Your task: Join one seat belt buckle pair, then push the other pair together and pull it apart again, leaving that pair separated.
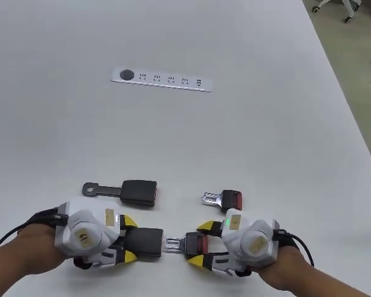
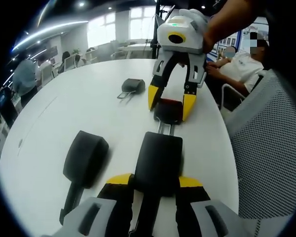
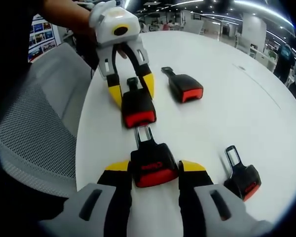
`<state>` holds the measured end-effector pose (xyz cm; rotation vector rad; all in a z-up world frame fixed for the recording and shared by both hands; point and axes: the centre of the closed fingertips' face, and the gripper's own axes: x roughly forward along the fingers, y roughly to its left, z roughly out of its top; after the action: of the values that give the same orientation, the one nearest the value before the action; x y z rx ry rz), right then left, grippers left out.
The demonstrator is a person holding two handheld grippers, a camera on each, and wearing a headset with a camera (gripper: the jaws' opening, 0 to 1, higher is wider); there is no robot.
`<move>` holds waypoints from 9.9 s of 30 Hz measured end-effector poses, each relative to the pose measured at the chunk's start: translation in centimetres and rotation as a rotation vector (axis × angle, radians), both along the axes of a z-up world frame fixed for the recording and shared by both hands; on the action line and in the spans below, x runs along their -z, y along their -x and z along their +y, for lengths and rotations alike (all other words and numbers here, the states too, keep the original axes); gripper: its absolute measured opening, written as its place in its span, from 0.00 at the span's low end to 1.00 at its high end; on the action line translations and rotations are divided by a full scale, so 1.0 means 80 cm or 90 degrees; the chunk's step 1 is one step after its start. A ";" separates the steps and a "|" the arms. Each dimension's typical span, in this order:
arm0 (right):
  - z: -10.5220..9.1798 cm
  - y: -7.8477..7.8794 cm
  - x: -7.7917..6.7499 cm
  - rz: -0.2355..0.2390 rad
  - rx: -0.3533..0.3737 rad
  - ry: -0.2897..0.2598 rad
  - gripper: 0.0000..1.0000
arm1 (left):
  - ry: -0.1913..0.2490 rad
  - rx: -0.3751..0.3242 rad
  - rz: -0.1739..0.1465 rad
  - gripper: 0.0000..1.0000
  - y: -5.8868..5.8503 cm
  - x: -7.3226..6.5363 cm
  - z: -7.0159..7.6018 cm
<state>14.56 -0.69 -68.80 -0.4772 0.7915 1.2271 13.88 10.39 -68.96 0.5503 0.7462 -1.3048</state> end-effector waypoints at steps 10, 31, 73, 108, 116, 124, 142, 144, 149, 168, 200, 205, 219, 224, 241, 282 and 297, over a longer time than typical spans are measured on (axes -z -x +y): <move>0.032 0.005 0.004 0.002 0.008 -0.017 0.35 | -0.006 0.006 -0.002 0.34 0.003 -0.001 0.000; 0.050 0.000 0.010 -0.007 -0.004 -0.011 0.35 | -0.017 0.021 0.009 0.33 -0.001 0.001 -0.002; 0.048 0.007 0.005 -0.010 -0.050 0.054 0.34 | 0.000 -0.019 0.002 0.33 -0.005 -0.001 -0.009; 0.049 0.006 -0.002 -0.034 -0.019 -0.068 0.33 | 0.050 0.045 0.016 0.32 -0.001 -0.005 -0.007; 0.050 0.008 -0.005 -0.034 -0.010 -0.084 0.34 | 0.052 0.048 0.019 0.32 0.000 -0.003 -0.006; 0.051 0.009 -0.007 -0.031 0.000 -0.099 0.35 | 0.048 0.050 0.016 0.32 0.002 -0.006 -0.008; 0.050 0.006 -0.009 -0.062 0.043 -0.081 0.43 | -0.002 0.038 0.009 0.42 0.010 -0.005 -0.007; 0.053 0.004 -0.018 -0.053 0.076 -0.117 0.60 | 0.008 0.033 0.018 0.50 0.013 -0.010 -0.008; 0.046 -0.001 -0.025 -0.069 0.089 -0.112 0.80 | 0.050 -0.028 0.029 0.77 0.004 -0.028 -0.010; 0.005 -0.034 -0.066 -0.098 0.148 -0.122 0.77 | 0.041 -0.098 -0.058 0.79 -0.050 -0.081 0.033; -0.088 -0.103 -0.055 -0.052 0.153 -0.080 0.74 | 0.027 -0.089 -0.051 0.76 -0.115 -0.083 0.041; -0.091 -0.105 -0.049 -0.034 0.143 -0.069 0.74 | 0.023 -0.077 -0.041 0.73 -0.122 -0.068 0.041; -0.096 -0.113 -0.013 0.011 0.104 -0.054 0.75 | 0.020 -0.042 -0.005 0.68 -0.130 -0.032 0.031; -0.098 -0.110 -0.005 0.025 0.091 -0.039 0.70 | 0.008 -0.023 -0.002 0.65 -0.128 -0.020 0.028; -0.099 -0.102 -0.005 0.025 0.023 -0.019 0.44 | -0.005 0.034 -0.018 0.54 -0.128 -0.003 0.021; -0.052 -0.108 0.004 0.006 -0.076 0.014 0.33 | -0.018 0.062 -0.002 0.34 -0.126 -0.003 0.017; -0.009 -0.111 0.001 0.002 -0.086 -0.008 0.33 | -0.022 0.053 0.003 0.34 -0.126 -0.001 0.019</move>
<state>23.43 -1.40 -68.90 -0.5248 0.7639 1.3578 23.97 11.93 -68.85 0.6106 0.7576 -1.3731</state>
